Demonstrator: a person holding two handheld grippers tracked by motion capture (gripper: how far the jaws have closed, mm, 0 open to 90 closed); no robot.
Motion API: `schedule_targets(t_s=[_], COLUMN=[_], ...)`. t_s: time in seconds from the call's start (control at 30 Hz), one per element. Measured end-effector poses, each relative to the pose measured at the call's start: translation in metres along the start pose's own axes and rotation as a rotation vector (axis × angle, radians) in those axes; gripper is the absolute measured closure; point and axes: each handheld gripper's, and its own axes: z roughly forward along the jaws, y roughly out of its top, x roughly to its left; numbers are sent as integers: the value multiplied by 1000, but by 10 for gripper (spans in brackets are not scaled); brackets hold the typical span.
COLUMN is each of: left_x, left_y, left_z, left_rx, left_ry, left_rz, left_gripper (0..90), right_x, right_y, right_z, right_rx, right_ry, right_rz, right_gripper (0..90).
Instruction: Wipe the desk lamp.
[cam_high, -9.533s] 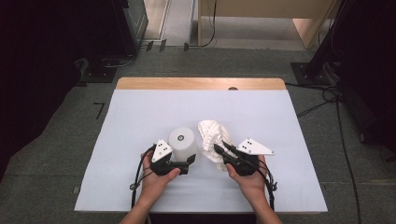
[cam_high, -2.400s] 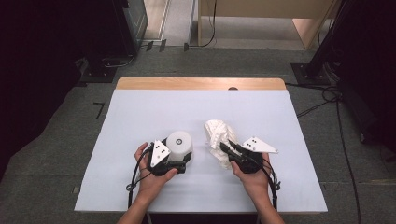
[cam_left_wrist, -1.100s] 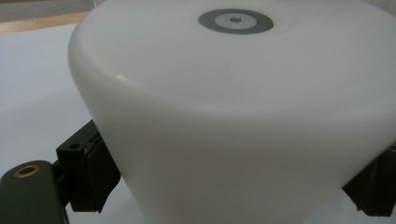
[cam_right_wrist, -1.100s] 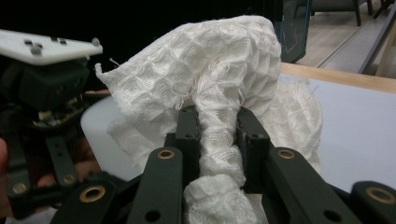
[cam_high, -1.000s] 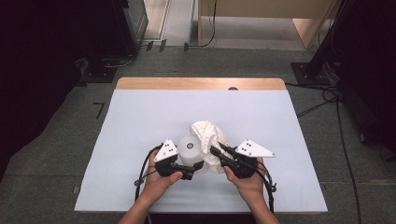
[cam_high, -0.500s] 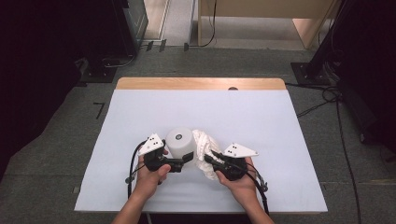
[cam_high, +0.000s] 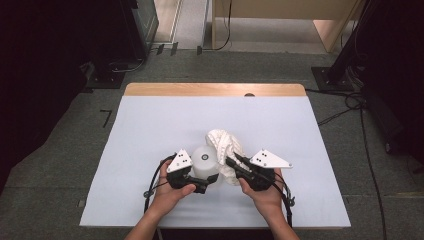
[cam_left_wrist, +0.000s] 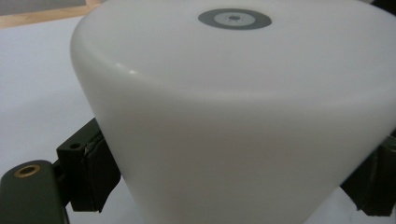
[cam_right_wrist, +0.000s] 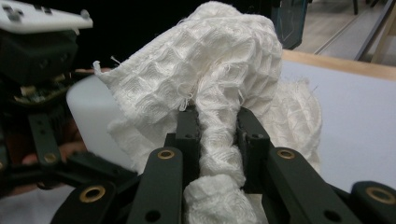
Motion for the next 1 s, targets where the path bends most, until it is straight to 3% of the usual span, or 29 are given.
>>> schedule_targets(t_s=[0.13,0.37,0.47,0.6,0.67,0.73,0.8,1.0], left_x=[-1,6,9,9,6,5,7,19], left_y=[0,6,8,6,5,3,1,-13], left_z=[0,-19,-23,-23,-21,-17,-12,2], left_rx=[-11,-116,-138,-151,-164,-158,-133,-46], left_ry=[5,36,39,57,91,130,164,247], left_rz=[1,-7,-16,9,60,109,129,108], left_gripper=[83,83,83,82,82,82,82,81], right_x=[-1,-2,-1,-4,-8,-14,-20,-32], right_y=[-4,-24,-30,-30,-29,-26,-24,-19], right_z=[3,23,30,30,27,23,17,6], right_rx=[16,115,151,159,148,131,114,79], right_ry=[-6,-7,-8,-19,-37,-60,-83,-117], right_rz=[4,19,14,15,23,36,56,81], right_gripper=[747,747,747,746,746,745,745,745])
